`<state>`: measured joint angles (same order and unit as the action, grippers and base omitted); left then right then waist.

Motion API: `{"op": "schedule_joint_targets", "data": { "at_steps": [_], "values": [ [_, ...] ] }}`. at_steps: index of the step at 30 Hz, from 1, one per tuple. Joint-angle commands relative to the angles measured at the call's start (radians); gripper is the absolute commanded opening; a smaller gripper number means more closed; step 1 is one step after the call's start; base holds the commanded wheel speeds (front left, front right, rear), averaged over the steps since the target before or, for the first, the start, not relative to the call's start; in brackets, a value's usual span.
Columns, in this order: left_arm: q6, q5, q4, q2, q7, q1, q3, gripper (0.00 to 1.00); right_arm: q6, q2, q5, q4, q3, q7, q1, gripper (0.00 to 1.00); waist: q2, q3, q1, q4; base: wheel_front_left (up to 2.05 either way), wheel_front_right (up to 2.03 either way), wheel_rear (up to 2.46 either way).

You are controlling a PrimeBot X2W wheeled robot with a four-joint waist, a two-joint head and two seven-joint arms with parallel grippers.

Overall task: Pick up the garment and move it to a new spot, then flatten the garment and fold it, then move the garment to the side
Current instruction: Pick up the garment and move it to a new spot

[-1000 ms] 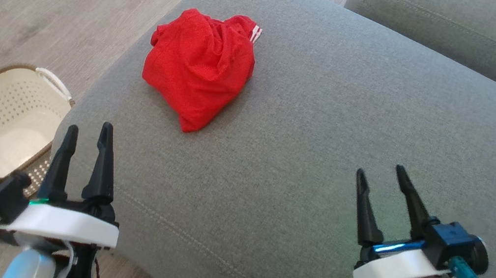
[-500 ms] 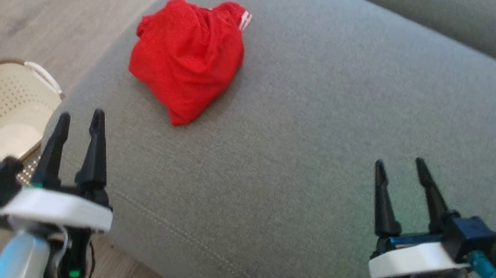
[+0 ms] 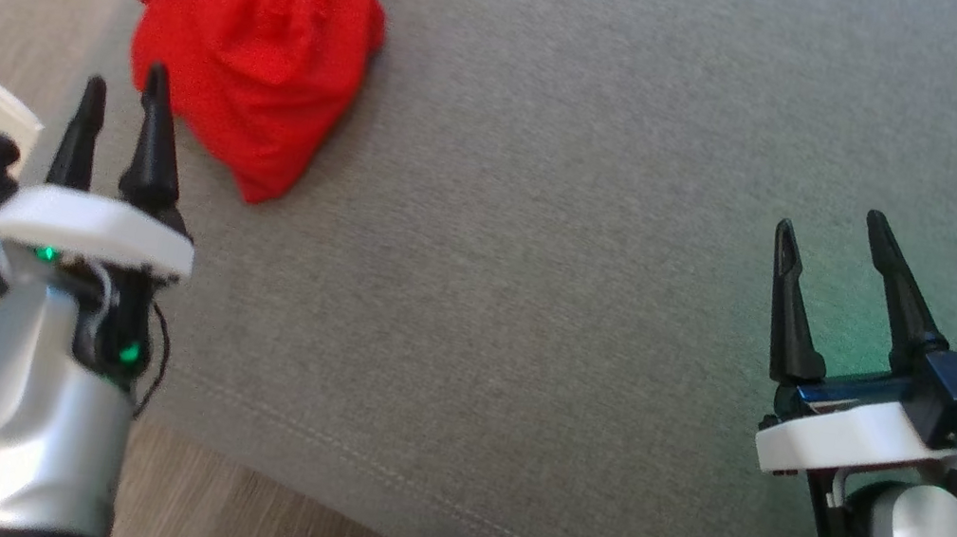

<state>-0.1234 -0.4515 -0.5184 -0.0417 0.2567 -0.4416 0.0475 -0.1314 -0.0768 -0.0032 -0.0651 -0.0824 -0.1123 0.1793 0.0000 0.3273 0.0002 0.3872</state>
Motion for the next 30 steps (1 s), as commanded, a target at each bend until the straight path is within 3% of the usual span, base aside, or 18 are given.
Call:
{"op": "schedule_joint_targets", "data": {
  "at_steps": [1,8,18,19,30],
  "values": [
    [-0.004,-0.009,-0.023,-0.054,0.005,-0.072,0.031,1.00,0.001,-0.004,-0.010,0.049,-0.025,0.009,0.033,1.00,0.0000,0.035,-0.0002,-0.032,0.00,0.00,0.00],
    [-0.007,-0.013,-0.280,-0.126,0.005,-0.240,0.000,1.00,0.001,-0.006,-0.020,0.090,-0.035,0.027,0.051,1.00,0.0000,0.086,-0.0002,-0.075,0.00,0.00,0.00],
    [-0.006,0.006,-0.506,-0.157,0.005,-0.367,0.003,1.00,0.001,0.004,-0.027,0.093,-0.043,0.019,0.060,1.00,0.0000,0.122,-0.0002,-0.119,0.00,0.00,0.00],
    [-0.006,0.004,-0.508,-0.157,0.005,-0.370,0.008,0.00,0.001,0.006,-0.027,0.090,-0.043,0.016,0.060,1.00,0.0000,0.121,-0.0002,-0.122,0.00,0.00,0.00],
    [-0.007,0.031,-0.307,-0.156,0.005,-0.315,0.135,0.00,0.001,0.016,-0.021,0.051,-0.035,-0.007,0.056,1.00,0.0000,0.061,-0.0002,-0.123,0.00,0.00,0.00]
  ]
}}
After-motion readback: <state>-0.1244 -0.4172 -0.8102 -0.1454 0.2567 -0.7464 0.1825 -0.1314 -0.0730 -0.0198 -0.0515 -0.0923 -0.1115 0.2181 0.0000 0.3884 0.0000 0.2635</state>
